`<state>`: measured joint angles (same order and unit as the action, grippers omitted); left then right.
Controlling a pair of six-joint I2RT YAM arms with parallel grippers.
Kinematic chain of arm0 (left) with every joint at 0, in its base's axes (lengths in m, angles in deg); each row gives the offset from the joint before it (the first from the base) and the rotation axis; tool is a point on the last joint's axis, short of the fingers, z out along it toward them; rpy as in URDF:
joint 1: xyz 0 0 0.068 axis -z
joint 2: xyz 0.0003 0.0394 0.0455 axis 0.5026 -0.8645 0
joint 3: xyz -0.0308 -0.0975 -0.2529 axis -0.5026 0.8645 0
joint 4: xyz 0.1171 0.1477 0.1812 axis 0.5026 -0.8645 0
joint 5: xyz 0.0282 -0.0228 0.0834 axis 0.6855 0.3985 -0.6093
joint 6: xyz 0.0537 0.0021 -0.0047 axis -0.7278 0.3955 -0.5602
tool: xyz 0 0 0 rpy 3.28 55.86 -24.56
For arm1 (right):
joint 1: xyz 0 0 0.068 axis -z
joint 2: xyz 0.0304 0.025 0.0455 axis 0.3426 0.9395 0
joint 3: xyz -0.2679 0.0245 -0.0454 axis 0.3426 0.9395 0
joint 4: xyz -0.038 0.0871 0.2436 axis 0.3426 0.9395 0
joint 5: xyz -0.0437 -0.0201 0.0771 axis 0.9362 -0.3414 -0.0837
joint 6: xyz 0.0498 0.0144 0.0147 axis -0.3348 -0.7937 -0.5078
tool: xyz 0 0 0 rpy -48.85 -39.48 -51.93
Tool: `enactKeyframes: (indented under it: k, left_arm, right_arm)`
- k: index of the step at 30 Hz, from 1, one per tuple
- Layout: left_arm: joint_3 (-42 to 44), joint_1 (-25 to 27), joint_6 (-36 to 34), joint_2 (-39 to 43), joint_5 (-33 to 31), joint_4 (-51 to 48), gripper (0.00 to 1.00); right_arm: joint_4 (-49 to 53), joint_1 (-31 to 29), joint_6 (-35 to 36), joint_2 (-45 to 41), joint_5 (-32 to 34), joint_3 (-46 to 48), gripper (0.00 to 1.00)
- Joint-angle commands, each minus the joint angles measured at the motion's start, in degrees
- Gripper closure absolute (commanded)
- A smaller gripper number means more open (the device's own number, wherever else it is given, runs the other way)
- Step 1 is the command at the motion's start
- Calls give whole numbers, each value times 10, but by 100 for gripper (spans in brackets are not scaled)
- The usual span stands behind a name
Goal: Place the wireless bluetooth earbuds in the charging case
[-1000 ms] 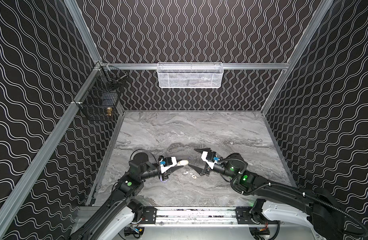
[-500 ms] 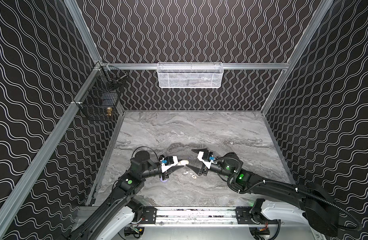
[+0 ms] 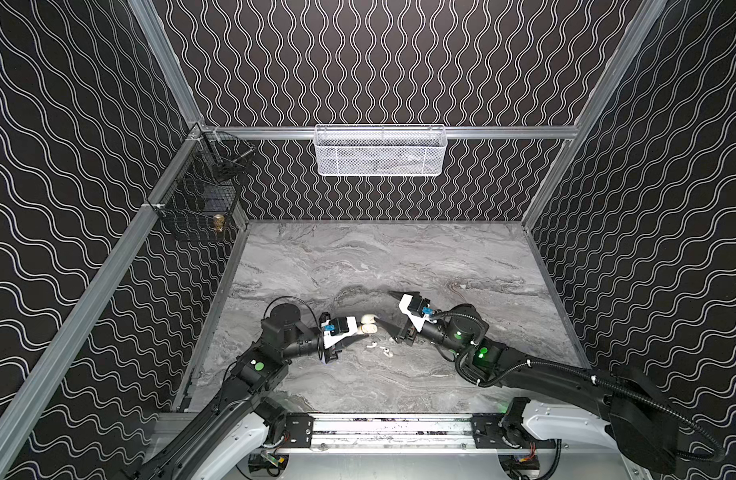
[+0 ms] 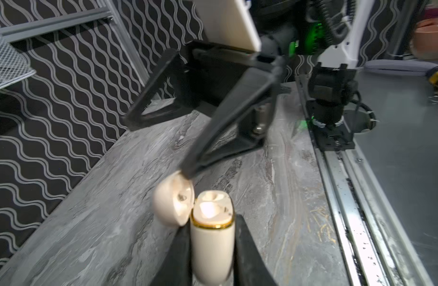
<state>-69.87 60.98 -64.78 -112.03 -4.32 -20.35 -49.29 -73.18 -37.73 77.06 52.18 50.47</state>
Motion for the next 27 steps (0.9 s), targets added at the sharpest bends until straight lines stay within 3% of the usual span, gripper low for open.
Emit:
enactKeyframes:
  k: [1,11,15,20,24,27]
  left_arm:
    - [-2,0,-10,3,34,1,100]
    - [21,0,35,25,-11,43,100]
    - [42,0,74,30,-52,86,100]
    - [32,-1,96,6,-57,90,100]
    - [23,-1,112,-13,-41,95,100]
    - [16,-1,135,-39,12,131,100]
  right_arm:
    - [-24,0,-11,-3,48,-6,25]
    - [-26,0,-18,-39,37,8,23]
    - [-8,0,-69,-70,79,1,22]
    - [39,0,-173,-79,170,-19,24]
    - [101,-13,-166,-88,35,-18,21]
    - [109,-49,-148,-95,30,0,20]
